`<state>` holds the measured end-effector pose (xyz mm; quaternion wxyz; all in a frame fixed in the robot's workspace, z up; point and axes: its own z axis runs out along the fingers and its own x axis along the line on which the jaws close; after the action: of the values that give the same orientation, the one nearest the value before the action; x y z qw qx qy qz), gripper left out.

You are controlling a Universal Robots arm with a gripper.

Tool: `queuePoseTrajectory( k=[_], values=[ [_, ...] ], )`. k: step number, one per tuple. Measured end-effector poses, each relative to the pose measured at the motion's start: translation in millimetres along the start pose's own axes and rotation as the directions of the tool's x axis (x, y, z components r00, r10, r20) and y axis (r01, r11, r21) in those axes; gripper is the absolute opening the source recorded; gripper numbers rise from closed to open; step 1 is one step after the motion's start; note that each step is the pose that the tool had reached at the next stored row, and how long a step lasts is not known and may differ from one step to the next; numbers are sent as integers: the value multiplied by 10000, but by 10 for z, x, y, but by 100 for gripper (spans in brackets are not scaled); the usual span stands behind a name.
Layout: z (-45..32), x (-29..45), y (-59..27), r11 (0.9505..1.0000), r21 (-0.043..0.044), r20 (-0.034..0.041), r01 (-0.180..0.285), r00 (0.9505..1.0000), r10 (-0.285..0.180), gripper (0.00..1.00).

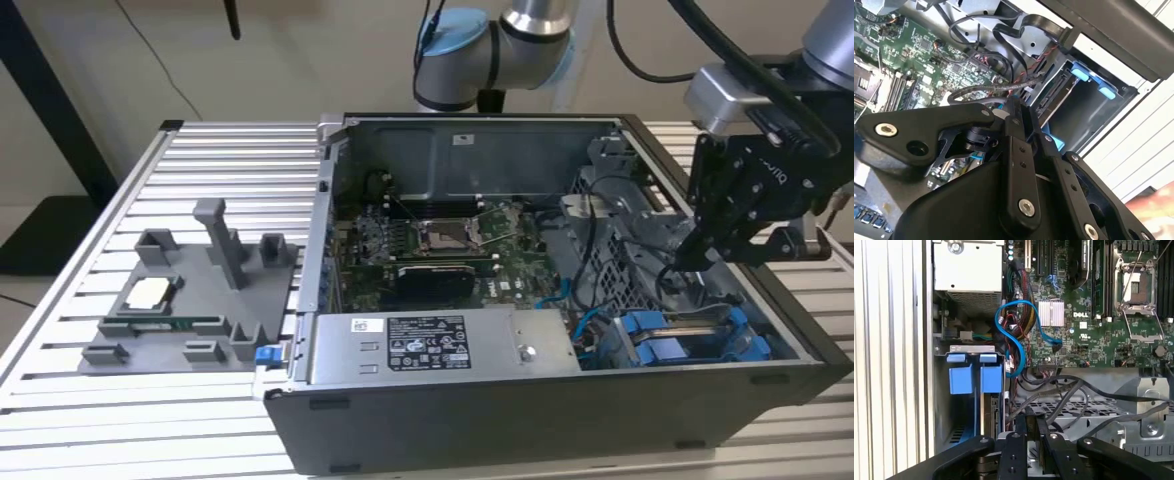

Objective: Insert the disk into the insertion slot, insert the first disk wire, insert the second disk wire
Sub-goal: 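Insert the first disk wire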

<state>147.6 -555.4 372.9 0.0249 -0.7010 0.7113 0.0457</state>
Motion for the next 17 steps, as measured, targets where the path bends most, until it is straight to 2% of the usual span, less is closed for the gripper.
queuePoseTrajectory(
  k=[4,10,14,17],
  values=[
    [7,56,-14,10000,33,-51,0,10000,0,19],
    [16,193,-17,9998,200,-93,18,10000,-16,19],
    [25,273,-19,9992,388,-130,36,9999,-31,19],
    [39,291,-20,9980,623,-137,59,9999,-51,19]
  ],
)
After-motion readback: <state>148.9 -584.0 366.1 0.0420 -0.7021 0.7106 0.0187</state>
